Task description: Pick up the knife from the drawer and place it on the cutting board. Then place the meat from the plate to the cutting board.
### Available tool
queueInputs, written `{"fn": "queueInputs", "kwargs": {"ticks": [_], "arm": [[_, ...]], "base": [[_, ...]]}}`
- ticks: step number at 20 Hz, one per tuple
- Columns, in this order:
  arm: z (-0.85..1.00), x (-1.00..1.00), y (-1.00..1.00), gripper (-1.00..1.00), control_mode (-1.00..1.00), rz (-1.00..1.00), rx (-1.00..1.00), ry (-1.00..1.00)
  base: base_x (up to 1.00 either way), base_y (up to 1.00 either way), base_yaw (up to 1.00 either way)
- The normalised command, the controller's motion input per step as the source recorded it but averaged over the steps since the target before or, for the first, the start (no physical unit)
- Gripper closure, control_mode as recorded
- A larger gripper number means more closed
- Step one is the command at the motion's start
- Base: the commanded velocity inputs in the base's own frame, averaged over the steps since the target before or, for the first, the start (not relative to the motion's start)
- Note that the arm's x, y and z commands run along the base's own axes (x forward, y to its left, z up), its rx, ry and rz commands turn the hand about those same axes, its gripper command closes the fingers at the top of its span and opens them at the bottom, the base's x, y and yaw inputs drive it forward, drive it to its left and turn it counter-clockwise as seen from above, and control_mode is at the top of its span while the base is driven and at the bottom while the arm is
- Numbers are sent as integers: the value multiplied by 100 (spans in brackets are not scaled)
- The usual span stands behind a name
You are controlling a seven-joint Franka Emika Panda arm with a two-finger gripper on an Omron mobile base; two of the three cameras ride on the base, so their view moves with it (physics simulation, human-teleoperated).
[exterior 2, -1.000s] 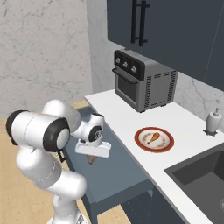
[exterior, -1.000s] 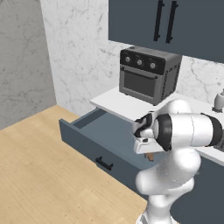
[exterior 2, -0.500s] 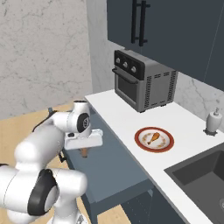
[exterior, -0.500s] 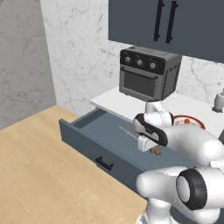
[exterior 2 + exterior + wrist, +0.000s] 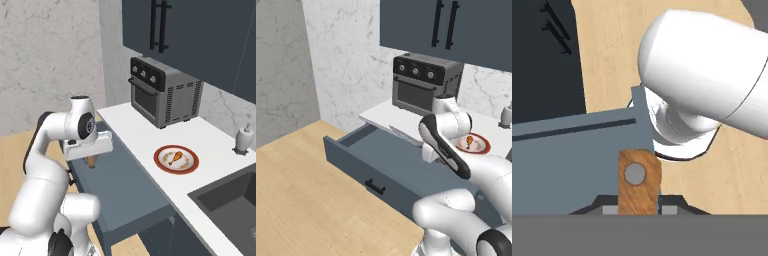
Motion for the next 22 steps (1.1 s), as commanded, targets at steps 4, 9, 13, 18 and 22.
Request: {"fn": "queueInputs", "kwargs": {"ticks": [4, 9, 13, 18, 22], "arm": [[99, -27, -9, 100, -100, 2, 6, -17], [34, -24, -3, 100, -100, -8, 4, -27], [9, -37, 0, 100, -100, -10, 4, -22], [-1, -21, 0, 100, 100, -2, 0, 3], [0, 0, 0, 100, 100, 0, 0, 0]], "base": [[0, 0, 0], [0, 0, 0], [0, 0, 0], [-7, 11, 1], [-78, -5, -25]]}}
